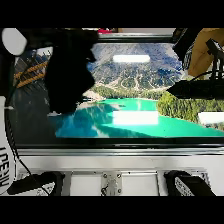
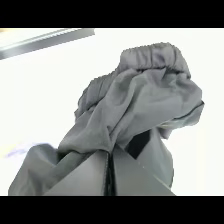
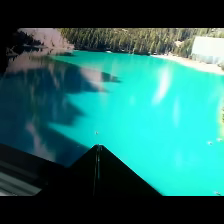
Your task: Fold the clothes and pants, and hang the long-sleeved shirts on hangers.
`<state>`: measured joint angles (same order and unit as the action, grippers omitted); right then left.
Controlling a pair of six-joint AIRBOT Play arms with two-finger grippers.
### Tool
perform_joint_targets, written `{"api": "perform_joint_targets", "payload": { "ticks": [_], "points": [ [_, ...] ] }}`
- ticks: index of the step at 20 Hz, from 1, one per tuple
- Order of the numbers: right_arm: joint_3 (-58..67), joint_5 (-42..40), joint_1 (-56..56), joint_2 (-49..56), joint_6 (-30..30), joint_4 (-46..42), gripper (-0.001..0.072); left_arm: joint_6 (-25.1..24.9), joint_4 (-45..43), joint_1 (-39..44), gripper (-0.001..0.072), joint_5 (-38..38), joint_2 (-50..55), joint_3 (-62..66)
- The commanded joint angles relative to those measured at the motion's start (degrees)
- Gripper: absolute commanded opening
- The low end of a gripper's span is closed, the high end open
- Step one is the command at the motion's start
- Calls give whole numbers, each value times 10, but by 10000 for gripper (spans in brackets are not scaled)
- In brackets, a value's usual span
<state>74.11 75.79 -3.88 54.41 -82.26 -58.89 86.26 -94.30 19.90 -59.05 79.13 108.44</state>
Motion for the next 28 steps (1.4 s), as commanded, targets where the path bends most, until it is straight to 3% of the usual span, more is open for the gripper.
{"api": "perform_joint_targets", "payload": {
  "ticks": [1, 4, 5, 6, 7, 8, 10, 13, 15, 20, 21, 24, 28],
  "points": [
    [0, -32, 0, 3, 0, 0, 31, -3, 0, 121, 10, 37, -18, -83],
    [0, -49, 0, 8, 0, 20, 31, -3, 0, 202, 11, 56, 26, -146],
    [0, -49, 0, 8, 0, 20, 31, -1, -1, 226, 172, 55, 47, -160],
    [0, -49, 0, 8, 0, 20, 31, 12, -2, 243, 595, 53, 67, -167],
    [0, -49, -1, 9, 0, 19, 31, 29, -6, 252, 705, 45, 81, -166],
    [0, -51, -2, 8, 0, 18, 31, 36, -7, 250, 669, 28, 87, -160],
    [0, -49, -7, 9, 0, 11, 31, 82, -6, 212, 670, -24, 81, -133],
    [0, -48, -7, 8, 0, 9, 31, 155, 10, 100, 669, -36, 26, -176],
    [0, -48, -6, 9, 0, 9, 31, 181, 62, 8, 669, -30, -16, -259],
    [0, -48, -5, 9, 0, 11, 31, 181, 269, -212, 669, 45, -56, -503],
    [0, -48, -5, 9, 0, 11, 31, 168, 318, -242, 669, 56, -49, -538],
    [0, -48, -5, 9, 0, 11, 31, 47, 446, -284, 669, 82, -10, -605],
    [0, -48, -5, 9, -5, 11, 31, 6, 494, -280, 670, 101, 49, -612]
  ]
}}
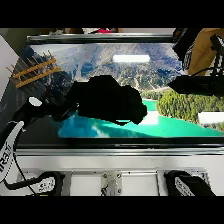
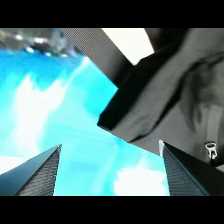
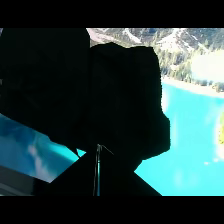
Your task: Fold the clothes and pants, and hang the long-sleeved shirts on hangers.
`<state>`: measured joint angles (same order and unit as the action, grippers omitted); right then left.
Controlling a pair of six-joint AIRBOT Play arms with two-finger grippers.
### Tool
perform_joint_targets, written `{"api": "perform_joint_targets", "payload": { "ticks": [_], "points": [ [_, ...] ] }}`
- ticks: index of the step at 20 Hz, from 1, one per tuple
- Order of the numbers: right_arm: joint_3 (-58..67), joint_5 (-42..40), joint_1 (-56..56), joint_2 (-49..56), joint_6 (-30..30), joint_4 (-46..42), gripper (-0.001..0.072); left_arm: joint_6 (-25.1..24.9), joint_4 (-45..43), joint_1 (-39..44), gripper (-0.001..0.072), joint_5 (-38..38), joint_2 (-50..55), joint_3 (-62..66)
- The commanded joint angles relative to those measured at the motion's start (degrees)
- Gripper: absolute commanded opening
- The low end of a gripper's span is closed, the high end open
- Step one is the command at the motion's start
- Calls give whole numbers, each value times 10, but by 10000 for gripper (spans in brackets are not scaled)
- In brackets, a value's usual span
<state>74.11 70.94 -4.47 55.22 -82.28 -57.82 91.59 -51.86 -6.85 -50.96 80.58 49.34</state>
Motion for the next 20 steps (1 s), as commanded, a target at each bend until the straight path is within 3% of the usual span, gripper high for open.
{"api": "perform_joint_targets", "payload": {
  "ticks": [1, 10, 11, 12, 13, 17, 18, 19, 20],
  "points": [
    [0, 0, 1, 0, -4, 1, 31, -49, 69, -5, 670, 18, 48, -17],
    [0, 3, 1, 0, -5, 0, 32, -45, 26, 100, 664, 14, 118, 85],
    [0, 7, 1, 1, -4, 0, 32, -37, 20, 105, 396, 10, 122, 95],
    [0, 14, 0, 2, -4, -2, 34, -38, 20, 106, 71, 8, 122, 103],
    [0, 23, 0, 5, -5, -10, 36, -38, 19, 105, 12, 3, 119, 112],
    [-47, 38, 0, 24, -74, -101, 40, -56, 17, 86, 12, -5, 67, 126],
    [-78, 28, 0, 32, -84, -114, 103, -64, 17, 80, 12, -9, 52, 126],
    [-113, 10, 0, 41, -94, -114, 340, -70, 18, 75, 12, -16, 38, 126],
    [-154, -21, 1, 53, -112, -114, 639, -75, 17, 72, 12, -21, 27, 126]
  ]
}}
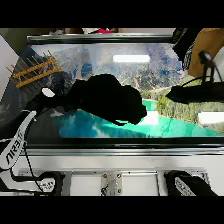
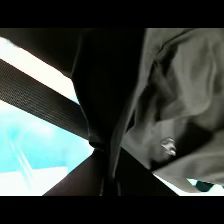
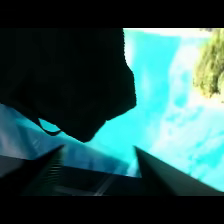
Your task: Fold the clothes and pants, and hang the long-sleeved shirts on hangers.
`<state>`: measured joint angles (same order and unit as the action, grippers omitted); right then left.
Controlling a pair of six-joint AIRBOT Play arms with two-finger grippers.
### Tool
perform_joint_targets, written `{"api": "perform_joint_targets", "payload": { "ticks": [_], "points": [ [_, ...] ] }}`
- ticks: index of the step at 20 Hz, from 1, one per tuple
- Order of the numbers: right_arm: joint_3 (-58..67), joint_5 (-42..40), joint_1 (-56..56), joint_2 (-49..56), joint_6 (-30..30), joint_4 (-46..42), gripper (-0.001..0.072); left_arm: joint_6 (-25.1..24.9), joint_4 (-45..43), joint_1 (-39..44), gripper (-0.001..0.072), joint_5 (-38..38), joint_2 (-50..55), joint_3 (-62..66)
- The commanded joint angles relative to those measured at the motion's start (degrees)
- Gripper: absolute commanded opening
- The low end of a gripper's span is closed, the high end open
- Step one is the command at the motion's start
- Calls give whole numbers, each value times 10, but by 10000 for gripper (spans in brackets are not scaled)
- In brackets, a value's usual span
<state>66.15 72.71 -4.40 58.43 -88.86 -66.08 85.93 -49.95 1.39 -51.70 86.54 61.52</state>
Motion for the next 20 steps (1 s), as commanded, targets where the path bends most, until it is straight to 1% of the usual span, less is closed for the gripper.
{"api": "perform_joint_targets", "payload": {
  "ticks": [1, 3, 5, 7, 10, 11, 13, 15, 16, 18, 20],
  "points": [
    [-112, -77, 2, 34, -66, -27, 715, -24, -2, -10, 12, -18, -42, 4],
    [-182, -162, 2, 71, -101, 14, 714, -29, -1, -10, 12, -23, -51, 4],
    [-227, -233, 2, 118, -100, 101, 714, -29, -1, -9, 12, -26, -50, 4],
    [-239, -278, 9, 160, -65, 185, 714, -28, 0, -9, 12, -25, -49, 4],
    [-239, -321, 34, 210, 49, 344, 715, -29, 0, -9, 12, -25, -49, 4],
    [-239, -329, 45, 223, 81, 385, 714, -28, 0, -9, 12, -25, -49, 4],
    [-238, -342, 66, 243, 105, 424, 712, -29, 0, -9, 12, -25, -49, 4],
    [-238, -355, 79, 256, 111, 426, 703, -29, 0, -9, 12, -25, -49, 4],
    [-238, -354, 80, 260, 116, 426, 614, -28, 0, -9, 12, -26, -49, 4],
    [-238, -351, 79, 259, 153, 426, 21, -28, 0, -9, 12, -29, -49, 4],
    [-224, -325, 66, 238, 177, 426, 28, -26, 1, -19, 11, -38, -59, 13]
  ]
}}
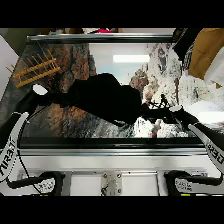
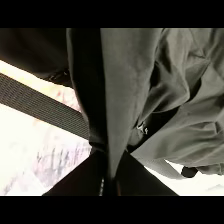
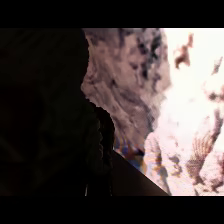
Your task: Fold the clothes and pants, and hang the long-sleeved shirts on hangers.
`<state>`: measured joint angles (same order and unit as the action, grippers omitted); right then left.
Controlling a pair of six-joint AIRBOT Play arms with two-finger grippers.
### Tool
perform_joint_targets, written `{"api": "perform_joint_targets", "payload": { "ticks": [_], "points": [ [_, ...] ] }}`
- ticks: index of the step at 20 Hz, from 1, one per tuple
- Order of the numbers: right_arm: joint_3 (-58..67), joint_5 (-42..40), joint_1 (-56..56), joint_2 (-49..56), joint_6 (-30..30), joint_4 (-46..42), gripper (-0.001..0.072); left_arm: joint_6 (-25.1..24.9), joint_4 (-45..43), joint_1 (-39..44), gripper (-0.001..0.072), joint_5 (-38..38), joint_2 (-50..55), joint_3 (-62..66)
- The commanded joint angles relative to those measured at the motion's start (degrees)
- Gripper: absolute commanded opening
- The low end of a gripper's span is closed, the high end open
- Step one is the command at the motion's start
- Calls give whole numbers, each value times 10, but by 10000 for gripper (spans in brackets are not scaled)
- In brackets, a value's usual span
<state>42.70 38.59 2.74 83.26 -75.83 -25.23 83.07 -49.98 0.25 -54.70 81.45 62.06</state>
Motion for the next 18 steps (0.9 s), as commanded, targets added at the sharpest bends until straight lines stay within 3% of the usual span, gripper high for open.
{"api": "perform_joint_targets", "payload": {
  "ticks": [1, 6, 10, 13, 18],
  "points": [
    [28, 43, -18, -29, 63, 11, 27, 3, 3, -17, 11, -12, -25, 22],
    [245, 224, -93, -210, 50, -46, 27, 34, 7, -49, 11, -76, -192, 220],
    [398, 233, -97, -349, -5, -47, 27, 33, 3, -13, 11, -28, -332, 340],
    [445, 219, -97, -428, -45, -61, 26, 32, -1, 25, 11, 26, -402, 374],
    [447, 238, -97, -495, -182, -201, 27, 29, -42, 36, 11, 52, -423, 373]
  ]
}}
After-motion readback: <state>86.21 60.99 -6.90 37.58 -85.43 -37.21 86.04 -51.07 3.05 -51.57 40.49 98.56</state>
